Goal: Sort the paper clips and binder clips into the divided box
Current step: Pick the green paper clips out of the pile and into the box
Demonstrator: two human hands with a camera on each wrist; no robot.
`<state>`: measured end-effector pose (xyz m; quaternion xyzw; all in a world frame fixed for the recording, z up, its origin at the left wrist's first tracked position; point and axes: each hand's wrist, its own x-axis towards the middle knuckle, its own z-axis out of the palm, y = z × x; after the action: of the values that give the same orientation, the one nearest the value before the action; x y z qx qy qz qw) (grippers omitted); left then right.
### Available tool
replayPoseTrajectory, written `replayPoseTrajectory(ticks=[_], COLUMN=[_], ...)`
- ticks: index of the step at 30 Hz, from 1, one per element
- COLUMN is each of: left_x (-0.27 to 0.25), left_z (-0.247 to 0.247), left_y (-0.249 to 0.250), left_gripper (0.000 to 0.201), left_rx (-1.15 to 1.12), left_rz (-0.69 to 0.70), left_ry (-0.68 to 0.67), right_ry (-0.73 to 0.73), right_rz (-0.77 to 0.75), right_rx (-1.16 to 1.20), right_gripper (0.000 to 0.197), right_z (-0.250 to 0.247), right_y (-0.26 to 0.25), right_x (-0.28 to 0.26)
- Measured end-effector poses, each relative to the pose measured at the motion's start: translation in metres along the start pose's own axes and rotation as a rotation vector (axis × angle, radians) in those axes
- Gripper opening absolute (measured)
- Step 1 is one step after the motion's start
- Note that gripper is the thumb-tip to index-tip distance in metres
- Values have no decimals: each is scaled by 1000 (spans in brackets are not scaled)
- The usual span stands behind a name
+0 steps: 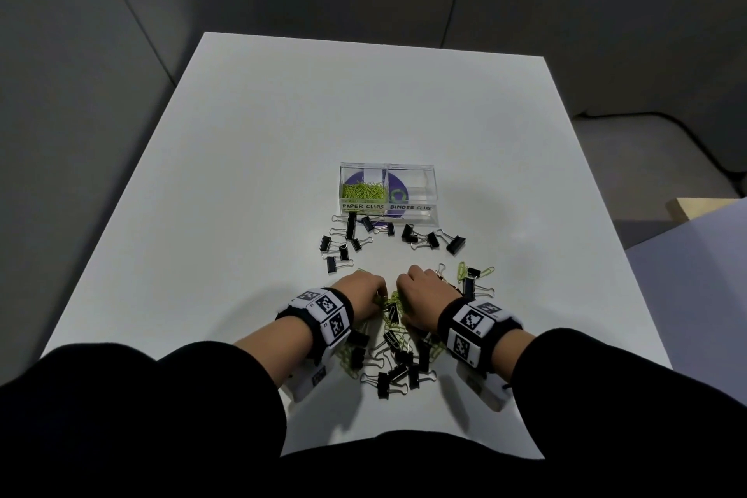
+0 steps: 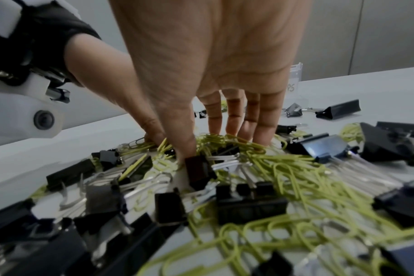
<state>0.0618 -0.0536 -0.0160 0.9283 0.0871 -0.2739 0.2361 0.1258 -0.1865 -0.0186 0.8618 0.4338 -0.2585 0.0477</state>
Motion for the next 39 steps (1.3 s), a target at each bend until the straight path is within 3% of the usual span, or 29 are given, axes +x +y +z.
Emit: replayPoseTrajectory(ticks=[4,25,33,39], left_x=[0,-17,-26,-31], left_z=[0,-19,-68,-98], left_y=[0,-23,-20,-24], left_gripper=[30,28,26,27], left_rx=[6,-76,-204,-249], left_rz=[5,136,236,236], left_ry=[11,69,224,313], right_ry=[24,-17,112,12], right_rz=[12,-19,-40,-40], right_rx=[11,155,308,305], right_gripper=[26,22,20,16], right_z=[-1,-23,-75,-86], right_y=[0,6,10,6], right_x=[3,8,-8,-6])
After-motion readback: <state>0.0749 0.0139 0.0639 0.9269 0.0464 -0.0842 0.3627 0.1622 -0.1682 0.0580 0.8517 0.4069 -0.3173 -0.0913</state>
